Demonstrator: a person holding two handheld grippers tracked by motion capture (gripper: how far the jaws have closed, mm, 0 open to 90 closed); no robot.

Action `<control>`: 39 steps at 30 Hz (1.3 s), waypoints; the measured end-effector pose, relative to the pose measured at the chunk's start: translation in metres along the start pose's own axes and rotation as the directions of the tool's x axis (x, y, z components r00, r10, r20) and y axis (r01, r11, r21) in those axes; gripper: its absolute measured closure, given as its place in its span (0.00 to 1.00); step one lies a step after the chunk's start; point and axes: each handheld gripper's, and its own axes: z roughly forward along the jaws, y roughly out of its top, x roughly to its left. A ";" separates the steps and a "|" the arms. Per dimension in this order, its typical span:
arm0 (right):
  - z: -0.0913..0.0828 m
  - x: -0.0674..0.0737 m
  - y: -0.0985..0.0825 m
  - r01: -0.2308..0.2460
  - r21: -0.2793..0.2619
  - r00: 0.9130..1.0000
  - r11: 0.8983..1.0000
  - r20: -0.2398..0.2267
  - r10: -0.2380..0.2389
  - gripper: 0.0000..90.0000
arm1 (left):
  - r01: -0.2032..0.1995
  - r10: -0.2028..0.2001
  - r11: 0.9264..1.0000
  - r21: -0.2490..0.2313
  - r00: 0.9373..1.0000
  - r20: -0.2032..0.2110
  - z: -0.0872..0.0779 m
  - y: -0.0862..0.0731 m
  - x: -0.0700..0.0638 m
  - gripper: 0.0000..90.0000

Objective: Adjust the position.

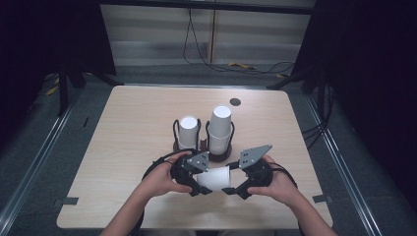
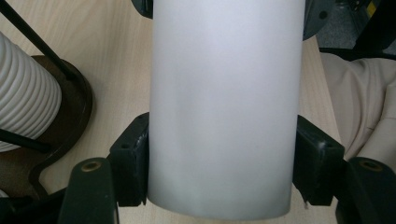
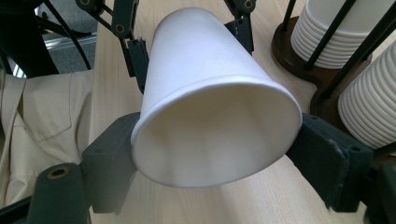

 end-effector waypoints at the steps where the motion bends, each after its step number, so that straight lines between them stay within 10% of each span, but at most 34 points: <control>1: 0.000 0.000 0.000 -0.002 0.000 1.000 1.000 0.001 0.002 0.21 | 0.001 -0.001 1.000 -0.010 1.000 -0.001 0.000 -0.001 0.000 0.36; 18: -0.006 -0.003 -0.012 -0.070 -0.129 0.997 0.989 0.020 0.073 0.15 | 0.062 -0.059 0.989 -0.132 0.998 0.033 -0.009 -0.012 0.009 0.36; 39: 0.001 -0.002 -0.025 -0.100 -0.167 0.995 0.981 0.004 0.102 0.16 | 0.097 -0.086 0.971 -0.217 0.995 0.059 -0.014 -0.013 0.011 0.36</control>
